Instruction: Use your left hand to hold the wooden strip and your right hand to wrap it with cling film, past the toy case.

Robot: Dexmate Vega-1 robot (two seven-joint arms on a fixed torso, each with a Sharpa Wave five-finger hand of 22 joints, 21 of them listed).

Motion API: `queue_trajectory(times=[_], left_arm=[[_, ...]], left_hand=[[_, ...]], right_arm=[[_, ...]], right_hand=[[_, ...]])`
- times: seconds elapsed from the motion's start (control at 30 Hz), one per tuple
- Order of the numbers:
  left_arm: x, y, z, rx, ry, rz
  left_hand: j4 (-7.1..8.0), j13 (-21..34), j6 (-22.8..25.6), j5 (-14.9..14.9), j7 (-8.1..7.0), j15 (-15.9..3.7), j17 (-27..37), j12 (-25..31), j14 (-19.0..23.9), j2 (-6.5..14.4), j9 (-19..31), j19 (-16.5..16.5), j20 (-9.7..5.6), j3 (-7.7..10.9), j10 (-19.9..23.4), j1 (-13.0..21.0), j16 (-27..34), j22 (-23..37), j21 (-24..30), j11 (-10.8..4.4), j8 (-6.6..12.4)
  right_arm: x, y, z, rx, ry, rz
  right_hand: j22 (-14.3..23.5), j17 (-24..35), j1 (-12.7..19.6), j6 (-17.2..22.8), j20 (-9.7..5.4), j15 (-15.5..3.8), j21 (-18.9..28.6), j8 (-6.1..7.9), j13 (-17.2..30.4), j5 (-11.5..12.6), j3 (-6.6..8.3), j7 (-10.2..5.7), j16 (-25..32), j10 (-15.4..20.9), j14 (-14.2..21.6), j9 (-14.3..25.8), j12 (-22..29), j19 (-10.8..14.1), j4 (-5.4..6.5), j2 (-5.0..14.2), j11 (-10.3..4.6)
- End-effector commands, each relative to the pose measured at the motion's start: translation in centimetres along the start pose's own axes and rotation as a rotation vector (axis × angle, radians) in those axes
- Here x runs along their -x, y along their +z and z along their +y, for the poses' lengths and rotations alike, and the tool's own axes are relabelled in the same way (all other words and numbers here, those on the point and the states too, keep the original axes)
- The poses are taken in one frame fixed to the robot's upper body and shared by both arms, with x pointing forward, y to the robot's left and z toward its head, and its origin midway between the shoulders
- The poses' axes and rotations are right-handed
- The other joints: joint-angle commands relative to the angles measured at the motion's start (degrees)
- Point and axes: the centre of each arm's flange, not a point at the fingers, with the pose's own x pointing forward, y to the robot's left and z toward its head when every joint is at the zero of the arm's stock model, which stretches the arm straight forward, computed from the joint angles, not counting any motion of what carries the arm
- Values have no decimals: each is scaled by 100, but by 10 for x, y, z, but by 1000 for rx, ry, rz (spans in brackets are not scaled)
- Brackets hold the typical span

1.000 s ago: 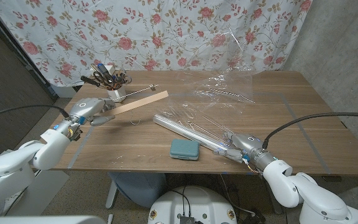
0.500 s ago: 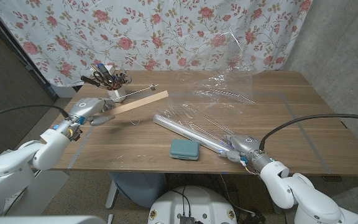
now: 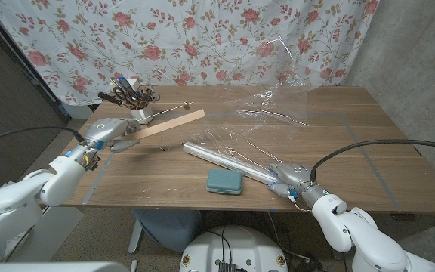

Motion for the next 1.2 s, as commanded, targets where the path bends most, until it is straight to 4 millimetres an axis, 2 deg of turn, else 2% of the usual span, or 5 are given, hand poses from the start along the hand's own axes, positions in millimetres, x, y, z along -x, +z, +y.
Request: queue_trajectory(times=[0.03, 0.6, 0.83, 0.97, 1.2], left_arm=[[1, -2, -4, 8, -3, 4], [4, -2, -8, 18, -2, 10], [7, -2, -9, 21, -1, 17], [9, -2, -9, 18, 0, 19], [11, -1, -8, 18, 1, 20]], left_hand=[[-9, 28, 551, 40, -517, -755, 14, 53, 825, 55, 29, -17, -15, 464, 449, 45, -1, 15, 34, -449, 288], [-7, 19, 556, 37, -514, -754, 20, 76, 823, 50, 6, -25, -12, 475, 440, 42, -9, 14, 55, -457, 294], [-10, 14, 557, 38, -520, -755, 19, 80, 823, 46, 1, -28, -11, 486, 441, 42, -13, 14, 63, -452, 299], [-11, 8, 557, 38, -518, -755, 17, 84, 813, 44, -8, -32, -10, 492, 445, 42, -20, 13, 67, -442, 298], [-9, -4, 551, 36, -512, -755, 23, 91, 818, 43, 0, -39, -10, 498, 441, 39, -19, 13, 75, -444, 310]], right_arm=[[-6, 7, 10, 38, 57, -1], [-20, 12, 22, 7, 87, 35], [-24, 12, 27, 13, 68, 65], [-27, 13, 30, 34, 101, 71], [-25, 10, 33, 26, 71, 61]], right_hand=[[33, 23, 80, -48, -174, -619, 141, -23, 42, 185, 125, -1, -45, -71, 165, 44, 57, 406, 53, -32, 14], [89, 1379, 706, 552, -1255, -935, 593, 316, 508, 612, 149, 243, 1013, 490, 1490, 429, 838, 1522, 36, -174, 137], [252, 2136, 983, 946, -1289, -967, 871, 561, 1207, 801, 10, 278, 1488, 854, 1919, 705, 1609, 1694, 99, -205, -171], [289, 2521, 807, 1094, -1292, -951, 986, 663, 1736, 757, -195, 315, 1662, 869, 1935, 852, 2037, 1680, 222, -249, -8], [294, 2741, 1021, 1451, -1302, -1012, 1062, 923, 2249, 841, -112, 145, 1589, 820, 1874, 1029, 2406, 1588, 129, -105, -18]])
